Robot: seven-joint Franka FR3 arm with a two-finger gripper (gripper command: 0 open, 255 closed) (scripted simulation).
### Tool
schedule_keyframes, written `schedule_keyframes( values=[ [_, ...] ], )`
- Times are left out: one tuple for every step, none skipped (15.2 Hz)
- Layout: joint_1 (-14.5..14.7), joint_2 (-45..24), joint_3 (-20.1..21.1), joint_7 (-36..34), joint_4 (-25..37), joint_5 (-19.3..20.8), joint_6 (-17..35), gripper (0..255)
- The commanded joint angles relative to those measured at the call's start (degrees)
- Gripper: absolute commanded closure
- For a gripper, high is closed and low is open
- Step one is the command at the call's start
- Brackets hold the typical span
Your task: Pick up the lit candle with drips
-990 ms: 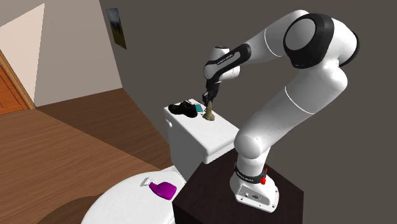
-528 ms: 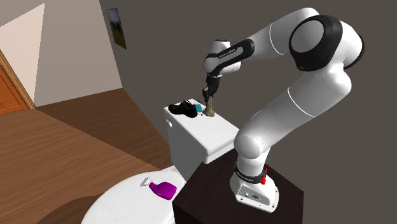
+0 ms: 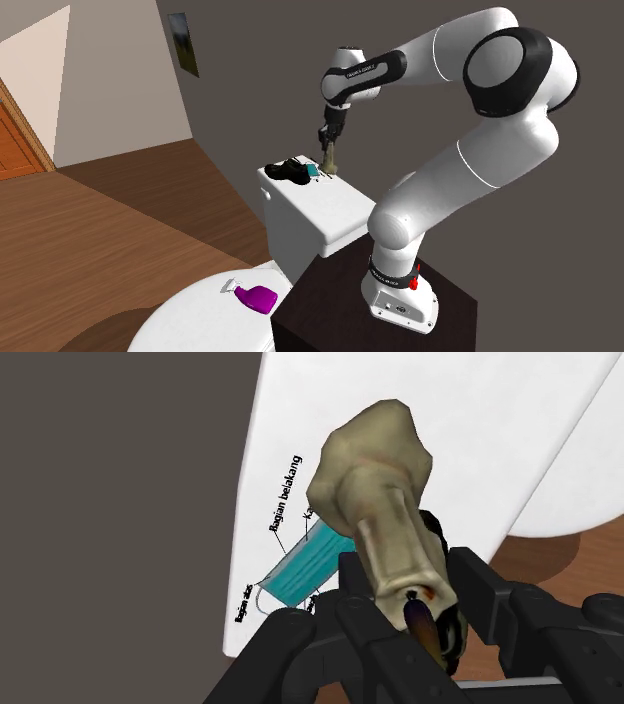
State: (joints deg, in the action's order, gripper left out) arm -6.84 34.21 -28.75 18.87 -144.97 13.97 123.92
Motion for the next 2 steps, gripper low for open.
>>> schedule_keyframes(
  values=[
    [0.0,0.3,0.3,0.0,0.8,-0.1,-1.1,255],
    [0.0,0.3,0.3,0.0,0.8,-0.1,-1.1,255]
  ],
)
